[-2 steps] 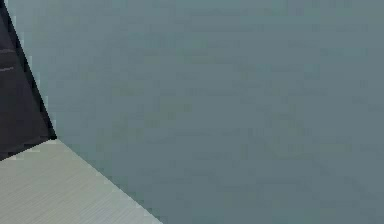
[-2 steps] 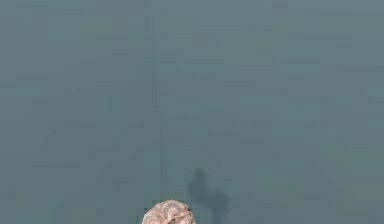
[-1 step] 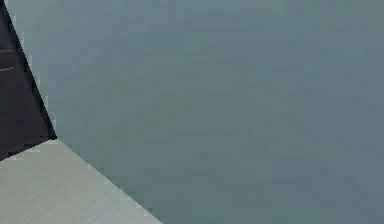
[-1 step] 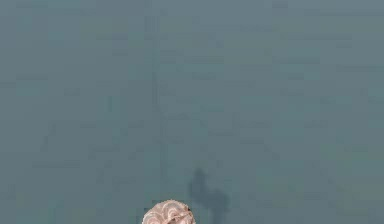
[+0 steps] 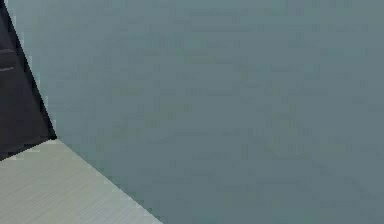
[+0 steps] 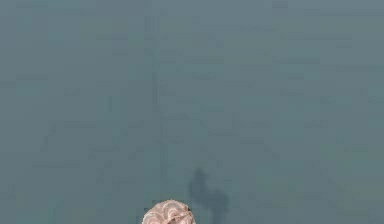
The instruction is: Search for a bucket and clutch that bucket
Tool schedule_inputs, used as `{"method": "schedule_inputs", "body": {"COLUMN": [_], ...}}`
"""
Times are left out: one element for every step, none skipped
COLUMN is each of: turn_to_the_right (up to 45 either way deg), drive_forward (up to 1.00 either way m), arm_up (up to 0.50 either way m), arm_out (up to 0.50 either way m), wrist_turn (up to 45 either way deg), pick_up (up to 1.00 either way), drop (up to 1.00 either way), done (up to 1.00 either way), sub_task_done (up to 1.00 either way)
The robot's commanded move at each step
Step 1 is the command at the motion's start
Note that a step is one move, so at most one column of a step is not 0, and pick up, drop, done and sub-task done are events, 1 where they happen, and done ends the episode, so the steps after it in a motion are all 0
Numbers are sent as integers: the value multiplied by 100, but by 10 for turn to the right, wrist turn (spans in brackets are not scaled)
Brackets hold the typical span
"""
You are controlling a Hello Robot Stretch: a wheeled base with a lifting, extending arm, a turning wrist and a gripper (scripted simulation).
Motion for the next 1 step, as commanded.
{"method": "schedule_inputs", "body": {"turn_to_the_right": [0], "drive_forward": [0], "arm_up": [0], "arm_out": [0], "wrist_turn": [450], "pick_up": [0], "drop": [0], "done": [0], "sub_task_done": [0]}}
